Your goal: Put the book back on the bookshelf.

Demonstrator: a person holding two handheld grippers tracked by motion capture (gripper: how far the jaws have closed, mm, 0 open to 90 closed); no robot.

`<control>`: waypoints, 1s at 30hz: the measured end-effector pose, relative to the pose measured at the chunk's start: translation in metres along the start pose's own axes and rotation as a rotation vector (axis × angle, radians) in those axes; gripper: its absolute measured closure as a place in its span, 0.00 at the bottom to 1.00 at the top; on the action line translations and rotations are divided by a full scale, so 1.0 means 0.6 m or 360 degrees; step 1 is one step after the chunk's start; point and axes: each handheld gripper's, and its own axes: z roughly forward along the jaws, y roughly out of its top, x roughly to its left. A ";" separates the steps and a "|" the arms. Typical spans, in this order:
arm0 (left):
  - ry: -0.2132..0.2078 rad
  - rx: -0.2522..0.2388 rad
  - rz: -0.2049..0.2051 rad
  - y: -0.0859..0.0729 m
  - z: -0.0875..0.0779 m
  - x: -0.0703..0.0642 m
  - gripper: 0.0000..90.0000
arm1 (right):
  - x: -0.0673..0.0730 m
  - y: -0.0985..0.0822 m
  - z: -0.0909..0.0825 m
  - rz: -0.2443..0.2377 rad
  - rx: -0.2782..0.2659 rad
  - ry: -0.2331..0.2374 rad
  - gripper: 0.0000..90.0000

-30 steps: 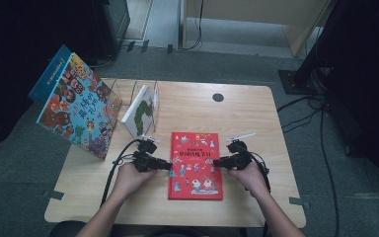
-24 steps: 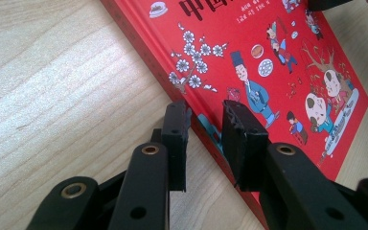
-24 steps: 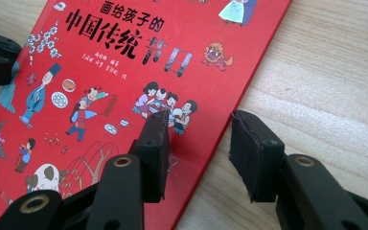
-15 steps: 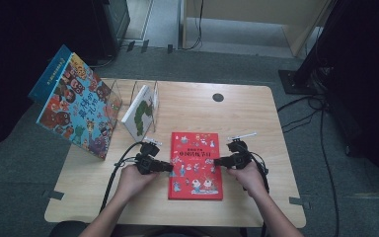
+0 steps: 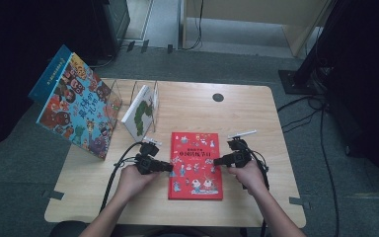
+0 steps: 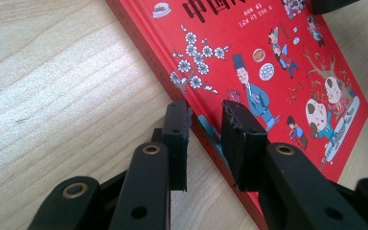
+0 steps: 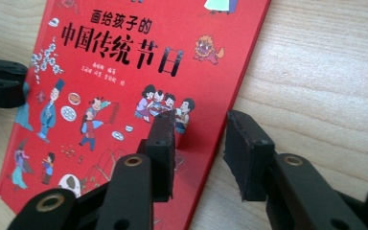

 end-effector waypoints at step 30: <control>-0.0002 -0.0015 0.0018 0.000 0.000 -0.001 0.77 | 0.050 0.035 -0.048 -0.0109 -0.0128 0.0166 0.72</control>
